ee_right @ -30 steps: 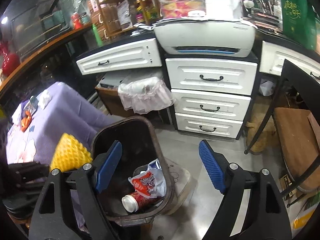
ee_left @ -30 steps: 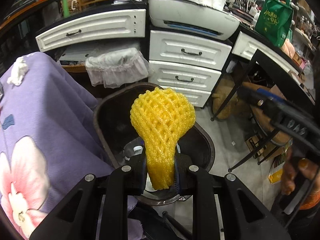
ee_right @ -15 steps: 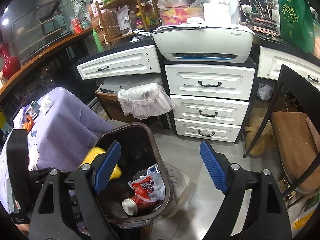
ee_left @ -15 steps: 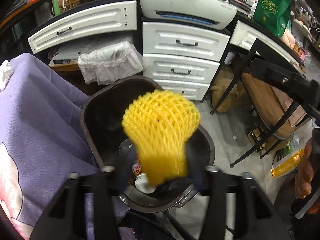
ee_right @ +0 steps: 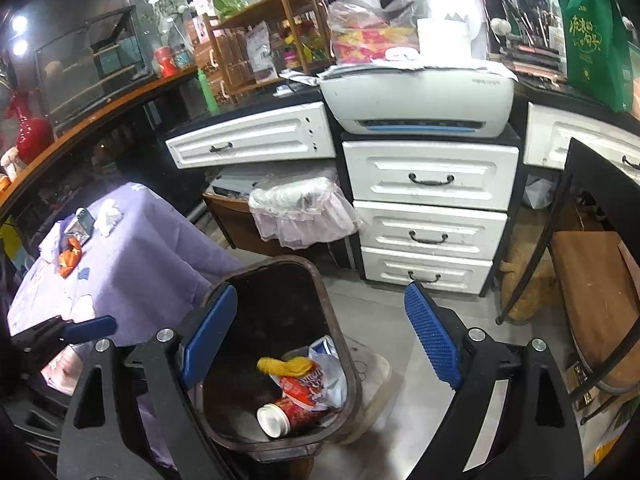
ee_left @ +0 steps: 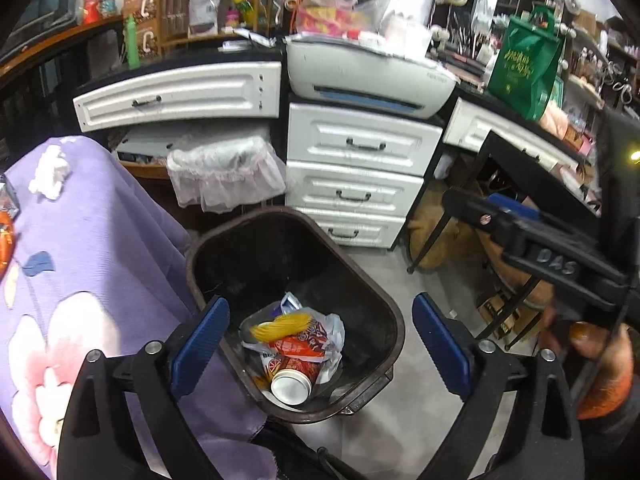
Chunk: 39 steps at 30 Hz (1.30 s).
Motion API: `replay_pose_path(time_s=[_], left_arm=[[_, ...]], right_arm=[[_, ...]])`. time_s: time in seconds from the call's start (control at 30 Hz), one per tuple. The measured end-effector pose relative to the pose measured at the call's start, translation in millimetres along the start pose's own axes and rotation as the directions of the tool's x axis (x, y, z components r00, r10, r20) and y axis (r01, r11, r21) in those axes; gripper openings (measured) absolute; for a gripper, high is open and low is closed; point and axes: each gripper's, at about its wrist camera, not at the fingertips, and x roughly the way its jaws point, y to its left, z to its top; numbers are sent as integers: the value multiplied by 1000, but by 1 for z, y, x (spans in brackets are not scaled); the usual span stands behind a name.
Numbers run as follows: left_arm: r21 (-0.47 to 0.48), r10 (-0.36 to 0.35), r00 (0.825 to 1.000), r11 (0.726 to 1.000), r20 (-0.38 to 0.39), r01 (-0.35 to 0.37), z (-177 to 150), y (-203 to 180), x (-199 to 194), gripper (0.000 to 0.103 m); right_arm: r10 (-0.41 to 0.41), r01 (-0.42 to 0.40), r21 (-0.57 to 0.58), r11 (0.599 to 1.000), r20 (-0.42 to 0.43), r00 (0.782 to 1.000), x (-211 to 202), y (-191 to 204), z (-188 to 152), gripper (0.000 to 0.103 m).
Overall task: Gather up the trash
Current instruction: 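Move the right tool to the orange peel while the left tool approaches the purple tissue pack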
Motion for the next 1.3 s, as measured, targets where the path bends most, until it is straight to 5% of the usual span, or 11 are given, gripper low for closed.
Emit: replay_pose_path(time_s=[0.4,0.93,1.3], left_arm=[[5,103,981,994,166,-105,1,32,-70,97],[-160,274,953,954,129,-253,-30,154,-126,97],[-280,418,907,877,46,-390,-50,243,-154,97]], right_arm=[[80,-75,-104,992,41,996,-13,51,1,89],[284,-291,-224,930,-63,957,0,160,-3,89],[397,-414,-312,855,-119,910,15,249,6,89]])
